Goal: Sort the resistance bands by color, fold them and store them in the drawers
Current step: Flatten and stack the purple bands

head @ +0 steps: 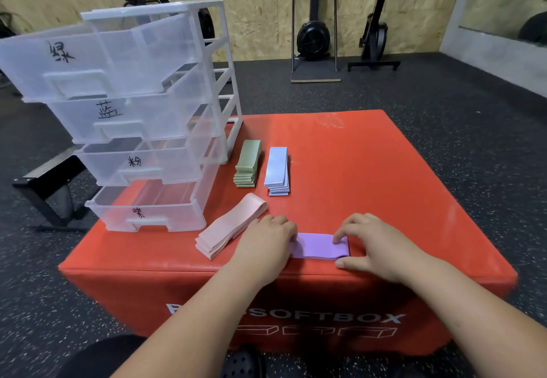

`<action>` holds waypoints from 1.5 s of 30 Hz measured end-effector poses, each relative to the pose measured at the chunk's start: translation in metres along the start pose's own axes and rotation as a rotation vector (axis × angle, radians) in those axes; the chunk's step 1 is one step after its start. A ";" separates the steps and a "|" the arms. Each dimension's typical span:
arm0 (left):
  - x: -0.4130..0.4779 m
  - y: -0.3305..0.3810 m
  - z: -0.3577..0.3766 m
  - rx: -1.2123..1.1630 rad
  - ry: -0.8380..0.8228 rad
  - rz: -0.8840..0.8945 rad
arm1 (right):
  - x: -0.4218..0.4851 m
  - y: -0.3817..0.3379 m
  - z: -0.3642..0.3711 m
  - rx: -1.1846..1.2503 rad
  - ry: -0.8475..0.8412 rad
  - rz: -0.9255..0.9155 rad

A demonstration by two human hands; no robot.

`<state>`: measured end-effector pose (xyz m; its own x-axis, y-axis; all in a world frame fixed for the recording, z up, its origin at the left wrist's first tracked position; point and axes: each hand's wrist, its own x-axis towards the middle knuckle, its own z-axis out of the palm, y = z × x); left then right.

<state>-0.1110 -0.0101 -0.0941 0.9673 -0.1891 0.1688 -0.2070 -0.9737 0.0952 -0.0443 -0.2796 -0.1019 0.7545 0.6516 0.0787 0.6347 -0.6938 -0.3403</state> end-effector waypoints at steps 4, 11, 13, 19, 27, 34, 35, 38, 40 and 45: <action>0.001 0.005 0.002 -0.031 0.033 -0.066 | 0.004 -0.005 -0.001 0.082 0.048 0.129; 0.006 0.003 0.003 -0.148 0.013 -0.107 | 0.012 -0.026 -0.001 0.242 -0.013 0.358; 0.008 0.000 0.004 -0.213 0.003 -0.105 | 0.015 -0.028 -0.002 0.300 0.034 0.384; 0.011 -0.008 0.004 -0.285 -0.027 -0.154 | 0.031 -0.029 -0.007 0.488 0.290 0.350; 0.015 -0.008 0.006 -0.251 -0.010 -0.239 | 0.077 -0.018 0.013 0.350 0.326 0.338; 0.003 -0.008 -0.005 -0.260 0.047 -0.240 | 0.069 -0.033 0.014 0.037 0.312 0.368; -0.001 -0.009 -0.009 -0.272 0.060 -0.241 | 0.067 -0.037 0.010 0.027 0.314 0.366; -0.018 -0.016 -0.023 -0.326 0.079 -0.224 | 0.057 -0.049 -0.004 -0.003 0.282 0.358; -0.033 -0.022 -0.035 -0.388 0.082 -0.212 | 0.051 -0.059 -0.013 -0.023 0.230 0.348; -0.079 -0.041 -0.061 -0.427 0.041 -0.243 | 0.034 -0.096 -0.032 -0.095 0.063 0.363</action>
<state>-0.1880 0.0527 -0.0520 0.9903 0.0504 0.1292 -0.0258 -0.8484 0.5288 -0.0747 -0.2005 -0.0366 0.9401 0.3399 0.0275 0.3345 -0.9033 -0.2687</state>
